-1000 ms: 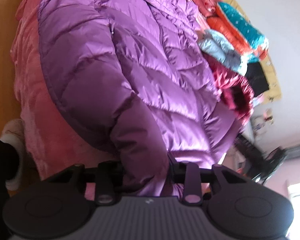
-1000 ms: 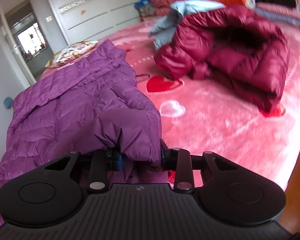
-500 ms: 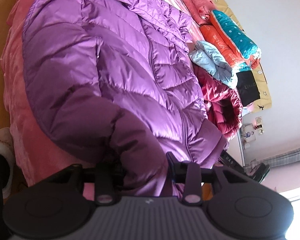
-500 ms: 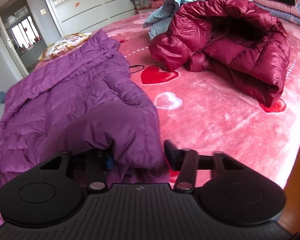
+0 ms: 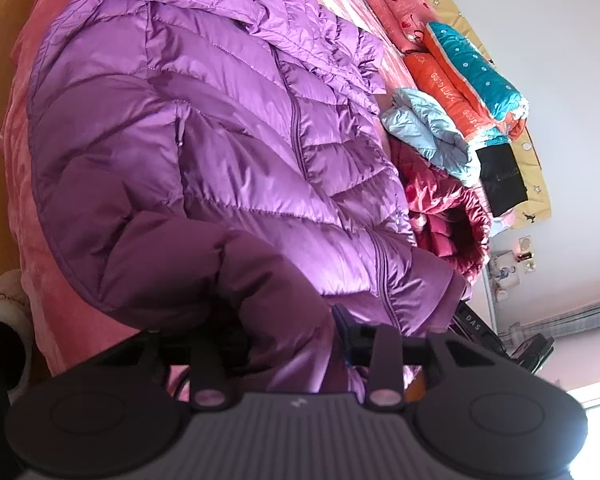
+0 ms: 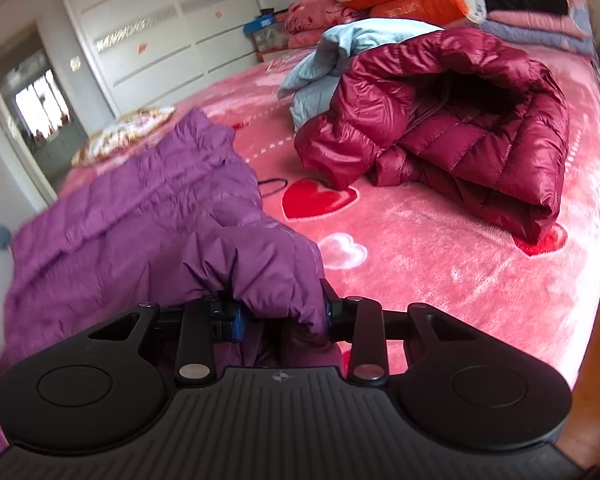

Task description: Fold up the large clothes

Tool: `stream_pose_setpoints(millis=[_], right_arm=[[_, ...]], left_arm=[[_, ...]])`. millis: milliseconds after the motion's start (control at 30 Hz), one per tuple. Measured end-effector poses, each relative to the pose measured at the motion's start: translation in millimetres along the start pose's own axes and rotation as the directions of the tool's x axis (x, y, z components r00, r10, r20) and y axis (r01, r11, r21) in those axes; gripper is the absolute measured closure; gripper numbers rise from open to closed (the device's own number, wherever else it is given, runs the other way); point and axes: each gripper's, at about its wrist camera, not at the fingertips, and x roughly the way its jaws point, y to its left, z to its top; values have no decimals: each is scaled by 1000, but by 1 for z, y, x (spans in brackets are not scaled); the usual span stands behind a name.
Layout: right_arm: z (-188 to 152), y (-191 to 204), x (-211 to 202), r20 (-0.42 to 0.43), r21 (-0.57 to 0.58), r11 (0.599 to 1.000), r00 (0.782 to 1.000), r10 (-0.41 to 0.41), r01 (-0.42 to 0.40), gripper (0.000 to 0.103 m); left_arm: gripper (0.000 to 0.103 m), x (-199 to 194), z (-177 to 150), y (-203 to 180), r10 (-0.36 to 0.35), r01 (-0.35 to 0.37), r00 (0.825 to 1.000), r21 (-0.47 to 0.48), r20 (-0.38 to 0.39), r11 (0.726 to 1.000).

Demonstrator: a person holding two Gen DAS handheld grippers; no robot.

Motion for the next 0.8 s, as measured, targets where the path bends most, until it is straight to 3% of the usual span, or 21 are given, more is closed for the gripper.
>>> stream_pose_setpoints(millis=[67, 167, 300, 400, 567, 800], right_arm=[[-6, -5, 6, -31, 9, 1000, 999, -14, 14, 46], [-10, -11, 7, -47, 29, 999, 999, -16, 18, 43], [-4, -11, -1, -31, 80, 997, 999, 11, -8, 59], [9, -6, -13, 34, 119, 992, 999, 38, -41, 69], [46, 15, -33, 180, 131, 987, 981, 68, -93, 82], [109, 62, -20, 325, 71, 992, 942, 80, -108, 83]], left_arm=[[71, 0, -1, 1, -4, 4, 1000, -4, 2, 1000], [74, -3, 1, 3, -28, 28, 1000, -29, 6, 999], [75, -14, 10, 4, -96, 98, 995, -71, 33, 993], [75, -30, 22, -3, -169, 174, 982, -60, 80, 983], [75, -62, 55, -16, -280, 292, 938, -28, 205, 956], [75, -82, 118, -19, -322, 349, 863, 3, 389, 937]])
